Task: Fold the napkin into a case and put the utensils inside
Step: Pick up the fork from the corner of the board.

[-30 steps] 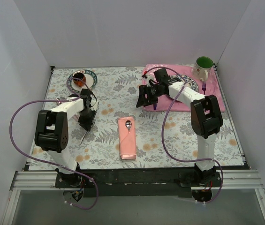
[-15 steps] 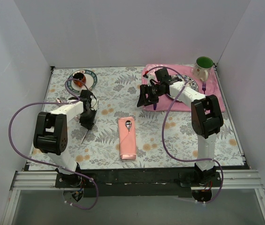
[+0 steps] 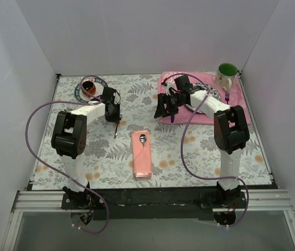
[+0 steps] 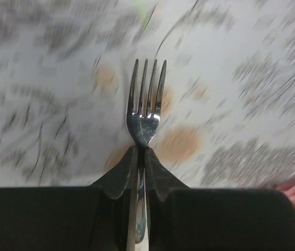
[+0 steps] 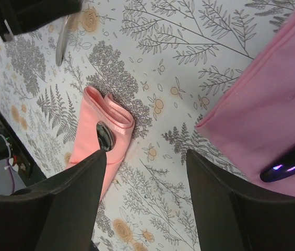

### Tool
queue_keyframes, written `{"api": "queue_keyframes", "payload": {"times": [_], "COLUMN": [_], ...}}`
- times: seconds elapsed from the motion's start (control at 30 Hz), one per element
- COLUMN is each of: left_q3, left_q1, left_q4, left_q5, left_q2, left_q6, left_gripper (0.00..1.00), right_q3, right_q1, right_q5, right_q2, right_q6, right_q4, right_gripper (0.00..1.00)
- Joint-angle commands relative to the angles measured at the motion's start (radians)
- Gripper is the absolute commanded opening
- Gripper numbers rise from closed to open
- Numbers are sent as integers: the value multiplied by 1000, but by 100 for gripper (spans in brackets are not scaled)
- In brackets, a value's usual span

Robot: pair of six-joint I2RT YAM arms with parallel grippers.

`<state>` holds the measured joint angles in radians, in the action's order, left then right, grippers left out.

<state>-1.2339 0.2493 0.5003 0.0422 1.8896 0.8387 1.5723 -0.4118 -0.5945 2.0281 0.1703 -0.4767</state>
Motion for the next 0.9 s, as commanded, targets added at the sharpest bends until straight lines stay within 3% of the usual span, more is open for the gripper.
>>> {"api": "queue_keyframes", "payload": {"times": [0.0, 0.13, 0.43, 0.63, 0.67, 0.8, 0.87], "left_q3": [-155, -190, -130, -186, -199, -210, -150], "left_q1": [36, 35, 38, 36, 36, 36, 36], "left_q4": [-166, -195, -233, -161, -148, -74, -78], "left_q5": [-11, -34, -70, -70, -70, -93, -91], "left_q2": [240, 319, 330, 341, 338, 261, 114], "left_q6": [86, 109, 148, 128, 126, 172, 238], "left_gripper": [7, 18, 23, 9, 0, 0, 0], "right_q3": [-6, -9, 0, 8, 8, 8, 3], "right_q1": [27, 45, 59, 59, 59, 59, 57], "right_q5": [9, 7, -10, -10, -10, -13, -21], "right_q2": [-16, -17, -3, -5, -5, -17, -32], "right_q6": [-23, -32, -25, -22, -22, -20, -26], "right_q4": [-16, -28, -25, -23, -23, -25, -28], "right_gripper": [71, 71, 71, 71, 71, 71, 71]}}
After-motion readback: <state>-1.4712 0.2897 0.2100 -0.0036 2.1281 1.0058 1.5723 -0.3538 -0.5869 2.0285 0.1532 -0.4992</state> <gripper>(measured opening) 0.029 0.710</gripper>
